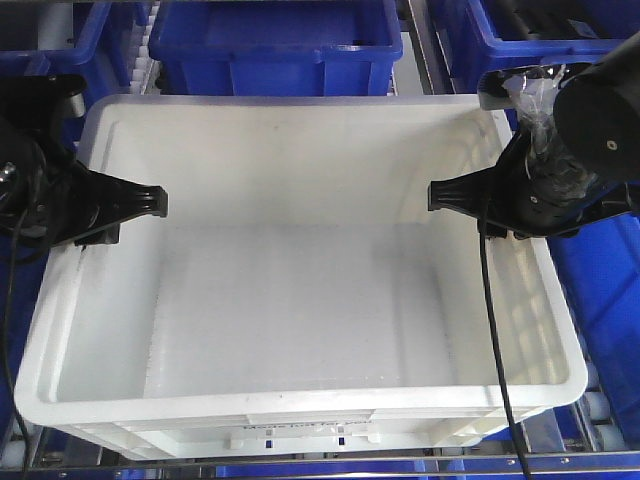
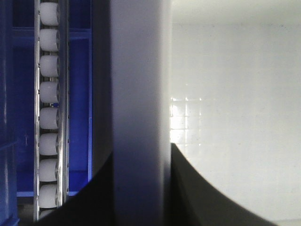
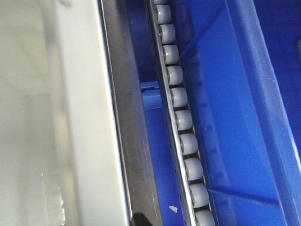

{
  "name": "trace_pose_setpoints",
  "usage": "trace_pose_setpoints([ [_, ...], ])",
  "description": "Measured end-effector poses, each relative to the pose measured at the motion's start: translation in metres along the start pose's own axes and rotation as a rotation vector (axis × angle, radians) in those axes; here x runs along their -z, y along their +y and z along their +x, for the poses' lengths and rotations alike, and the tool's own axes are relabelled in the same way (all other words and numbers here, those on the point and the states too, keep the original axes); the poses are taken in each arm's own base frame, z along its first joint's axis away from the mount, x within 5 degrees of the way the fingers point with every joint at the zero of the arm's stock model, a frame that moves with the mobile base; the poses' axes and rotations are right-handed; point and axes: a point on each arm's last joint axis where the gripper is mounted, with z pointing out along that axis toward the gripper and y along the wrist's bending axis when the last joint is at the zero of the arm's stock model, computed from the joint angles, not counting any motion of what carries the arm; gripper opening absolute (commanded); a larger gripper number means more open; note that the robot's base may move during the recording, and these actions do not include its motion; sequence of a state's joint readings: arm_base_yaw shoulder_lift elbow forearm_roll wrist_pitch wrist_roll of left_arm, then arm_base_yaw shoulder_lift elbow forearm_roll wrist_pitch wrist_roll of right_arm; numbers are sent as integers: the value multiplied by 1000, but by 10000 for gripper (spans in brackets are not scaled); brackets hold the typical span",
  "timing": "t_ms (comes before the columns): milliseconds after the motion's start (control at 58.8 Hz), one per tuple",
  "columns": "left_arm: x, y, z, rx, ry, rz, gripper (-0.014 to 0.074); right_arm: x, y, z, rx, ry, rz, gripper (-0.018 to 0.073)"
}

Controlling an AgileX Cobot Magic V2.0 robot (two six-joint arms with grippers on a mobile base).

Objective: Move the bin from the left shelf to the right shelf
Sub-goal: 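Push the tote onto the roller shelf and lower it with both grippers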

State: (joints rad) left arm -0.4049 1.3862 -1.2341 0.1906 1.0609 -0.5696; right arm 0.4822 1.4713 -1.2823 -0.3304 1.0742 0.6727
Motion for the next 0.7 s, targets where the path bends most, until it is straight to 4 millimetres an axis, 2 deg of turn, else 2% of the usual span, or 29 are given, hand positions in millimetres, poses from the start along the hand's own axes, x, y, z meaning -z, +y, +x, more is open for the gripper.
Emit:
trace_pose_setpoints([
  [221,0,-2,-1,4,-6,18,279,1,0,-5,-19,-41,-7,385],
  [391,3,-5,-3,1,-32,49,422,2,1,-6,-5,-51,-17,406],
  [527,4,-7,-2,2,-30,61,447,10,-2,-6,6,-71,-30,406],
  [698,16,-4,0,1,-62,78,440,28,-8,-5,38,-127,-59,406],
])
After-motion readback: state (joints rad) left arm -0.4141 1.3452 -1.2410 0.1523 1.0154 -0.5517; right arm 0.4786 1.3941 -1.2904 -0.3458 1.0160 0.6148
